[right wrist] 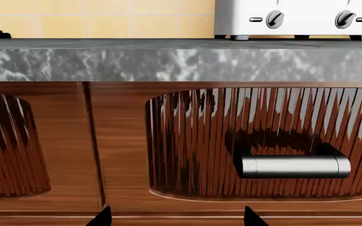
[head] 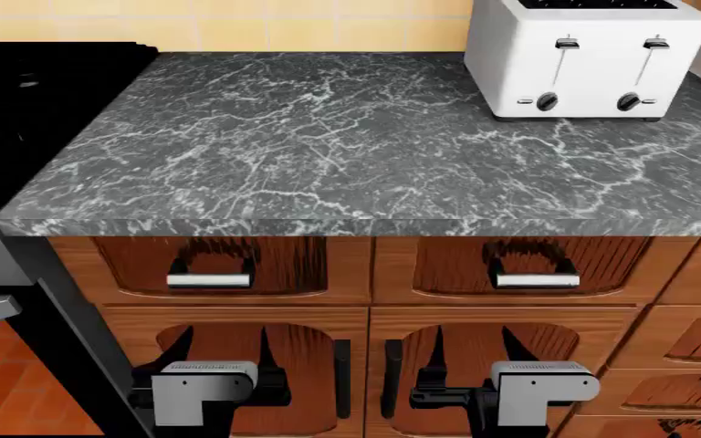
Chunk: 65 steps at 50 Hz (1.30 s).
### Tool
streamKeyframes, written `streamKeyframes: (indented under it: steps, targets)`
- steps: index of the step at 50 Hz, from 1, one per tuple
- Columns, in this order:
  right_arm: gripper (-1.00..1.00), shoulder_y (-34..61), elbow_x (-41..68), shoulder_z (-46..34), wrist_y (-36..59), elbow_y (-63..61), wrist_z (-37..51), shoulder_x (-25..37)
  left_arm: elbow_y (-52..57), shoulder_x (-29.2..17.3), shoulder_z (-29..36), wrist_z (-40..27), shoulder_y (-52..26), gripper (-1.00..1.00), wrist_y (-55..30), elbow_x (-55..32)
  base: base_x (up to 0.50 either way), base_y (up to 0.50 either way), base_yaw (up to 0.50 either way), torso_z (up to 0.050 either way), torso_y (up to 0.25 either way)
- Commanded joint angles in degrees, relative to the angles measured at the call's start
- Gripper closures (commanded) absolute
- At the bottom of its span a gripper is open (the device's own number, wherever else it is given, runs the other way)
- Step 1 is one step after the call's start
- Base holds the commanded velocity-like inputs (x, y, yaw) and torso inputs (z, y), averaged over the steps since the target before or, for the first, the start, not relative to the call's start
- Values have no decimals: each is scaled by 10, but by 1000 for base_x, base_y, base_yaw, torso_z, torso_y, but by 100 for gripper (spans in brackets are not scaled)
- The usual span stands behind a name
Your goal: Pick the mug from the cabinet, place it under the coffee machine dispenser, and press the start button.
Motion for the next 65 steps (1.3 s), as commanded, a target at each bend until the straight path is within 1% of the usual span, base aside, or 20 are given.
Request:
streamKeyframes:
  steps: [1, 3, 7, 11, 17, 39, 42, 43, 44, 51, 65]
  targets:
    - [-100, -3, 5, -13, 6, -5, 15, 8, 15, -11, 14, -11, 5, -100, 0, 0, 0, 0, 0, 0, 0]
    - [-100, -9, 6, -20, 17, -19, 26, 12, 43, -23, 27, 4, 19, -100, 7, -7, 0, 0, 0, 25, 0]
    - [-100, -13, 11, -25, 28, -40, 40, 20, 67, -31, 37, 6, 31, -100, 14, -14, 0, 0, 0, 50, 0]
    - [-100, -17, 30, -29, 19, -46, 36, 27, 63, -33, 40, -13, 33, -100, 50, -1, 0, 0, 0, 50, 0]
    - [-100, -15, 35, -38, 19, -45, 41, 34, 65, -37, 44, -27, 31, -100, 62, 0, 0, 0, 0, 50, 0]
    - [-100, -18, 69, -57, 8, -39, 43, 50, 78, -56, 63, -43, 42, -100, 86, -14, 0, 0, 0, 50, 0]
    - [-100, -17, 67, -60, 11, -39, 48, 52, 79, -56, 57, -42, 42, -100, 89, -38, 0, 0, 0, 50, 0]
    - [-100, -15, 51, -65, 21, -41, 59, 54, 77, -53, 50, -38, 43, -100, 103, -61, 4, 500, 0, 50, 0]
    - [-100, -14, 45, -68, 26, -41, 63, 55, 78, -54, 51, -43, 42, -100, 86, -57, 0, 500, 0, 0, 0]
    - [-100, -13, 24, -81, 35, -46, 80, 62, 80, -54, 52, -63, 34, -100, 39, -57, 1, 500, 0, 0, 0]
    - [-100, -11, 10, -96, 41, -51, 96, 73, 63, -55, 63, -98, 27, -100, 58, -29, 2, 500, 0, 0, 0]
